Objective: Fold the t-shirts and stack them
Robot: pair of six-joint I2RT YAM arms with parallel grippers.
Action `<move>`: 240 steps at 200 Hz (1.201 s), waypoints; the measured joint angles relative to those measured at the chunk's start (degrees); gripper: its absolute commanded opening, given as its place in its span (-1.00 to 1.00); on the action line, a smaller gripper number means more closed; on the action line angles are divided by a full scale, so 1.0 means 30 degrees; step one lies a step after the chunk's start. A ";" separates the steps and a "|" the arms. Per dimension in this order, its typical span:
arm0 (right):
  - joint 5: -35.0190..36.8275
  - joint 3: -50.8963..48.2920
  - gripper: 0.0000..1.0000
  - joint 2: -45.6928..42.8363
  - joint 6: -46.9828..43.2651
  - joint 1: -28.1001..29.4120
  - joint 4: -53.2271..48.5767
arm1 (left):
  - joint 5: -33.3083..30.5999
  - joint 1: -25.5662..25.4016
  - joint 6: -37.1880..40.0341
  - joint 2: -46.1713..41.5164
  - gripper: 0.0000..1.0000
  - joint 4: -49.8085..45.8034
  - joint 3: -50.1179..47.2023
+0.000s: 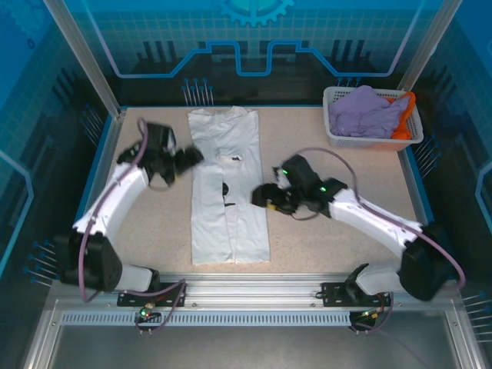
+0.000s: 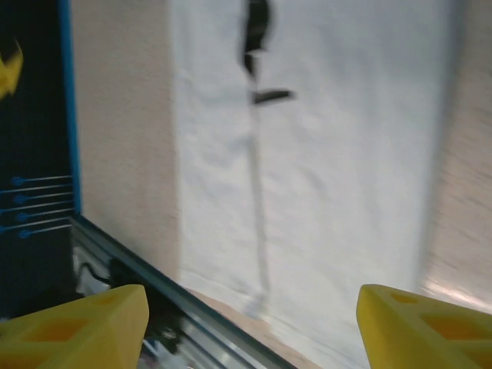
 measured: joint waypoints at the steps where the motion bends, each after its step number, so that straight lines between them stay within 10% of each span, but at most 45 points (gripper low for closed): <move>1: -0.0036 -0.0182 0.44 -0.0095 -0.0036 -0.0051 0.0044 | 0.0036 -0.0022 0.0051 -0.0087 0.34 -0.0015 -0.0226; 75: -0.2339 -0.6244 0.17 -0.2324 -0.1705 0.0488 0.0189 | 0.2288 -0.4153 -0.4116 -1.1373 0.17 -0.5617 -0.9449; 240: -0.2623 -0.4109 -0.01 0.2907 -0.2973 0.2820 -0.0153 | 0.0670 -0.6215 -1.1132 -1.3056 -0.22 -0.2302 -1.4120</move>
